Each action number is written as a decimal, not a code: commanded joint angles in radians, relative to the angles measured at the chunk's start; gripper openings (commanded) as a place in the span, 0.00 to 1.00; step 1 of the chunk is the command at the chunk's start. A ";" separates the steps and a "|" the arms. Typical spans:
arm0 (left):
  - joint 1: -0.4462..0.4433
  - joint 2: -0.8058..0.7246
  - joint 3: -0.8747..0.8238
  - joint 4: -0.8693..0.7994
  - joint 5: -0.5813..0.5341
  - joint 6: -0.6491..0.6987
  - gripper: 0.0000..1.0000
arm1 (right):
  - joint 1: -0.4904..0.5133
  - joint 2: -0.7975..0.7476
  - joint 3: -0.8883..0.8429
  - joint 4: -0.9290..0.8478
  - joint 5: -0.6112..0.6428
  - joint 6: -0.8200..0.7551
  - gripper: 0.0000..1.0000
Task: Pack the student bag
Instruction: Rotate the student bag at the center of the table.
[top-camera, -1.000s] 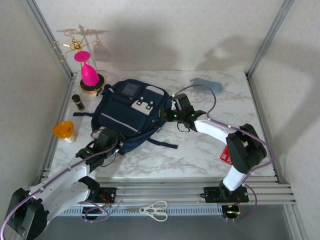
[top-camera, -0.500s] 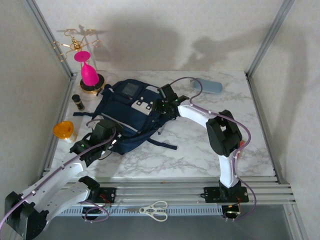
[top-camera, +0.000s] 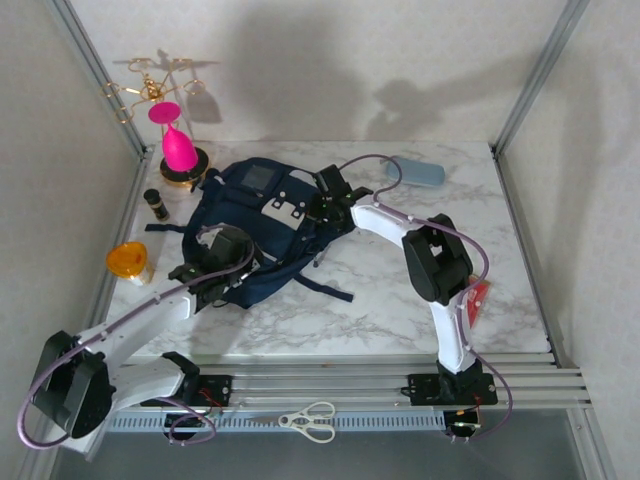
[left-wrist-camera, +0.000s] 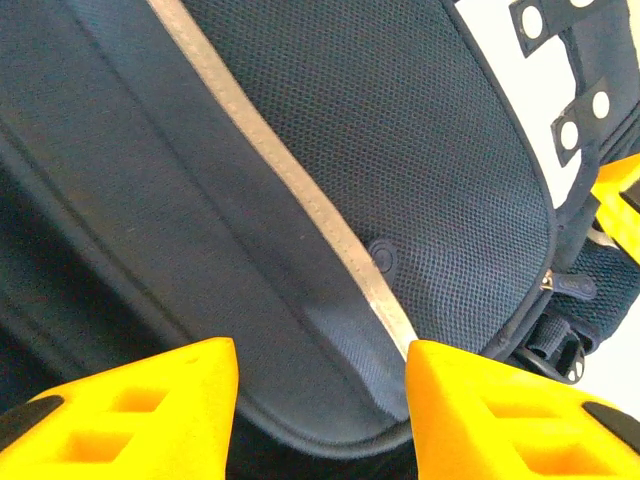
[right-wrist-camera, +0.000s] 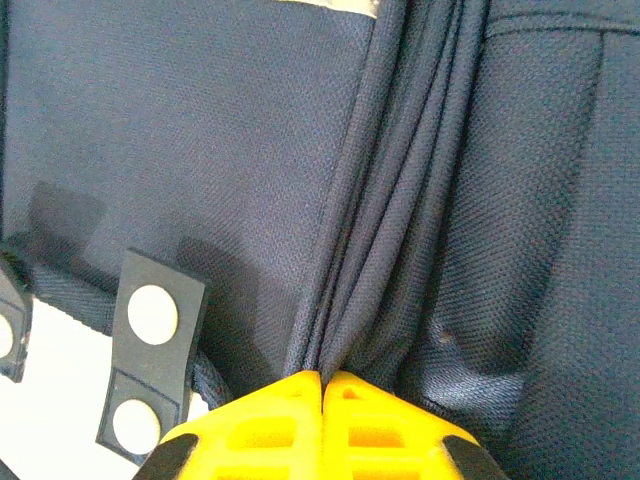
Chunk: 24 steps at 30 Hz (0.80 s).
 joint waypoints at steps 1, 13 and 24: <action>0.013 0.057 0.032 0.093 0.007 0.028 0.46 | -0.025 -0.115 -0.115 0.163 -0.080 0.044 0.00; 0.043 0.359 0.189 0.366 0.035 0.133 0.42 | -0.080 -0.461 -0.484 0.388 -0.110 0.155 0.00; -0.037 0.288 0.328 0.088 0.125 0.060 0.54 | -0.046 -0.578 -0.667 0.488 -0.042 0.259 0.00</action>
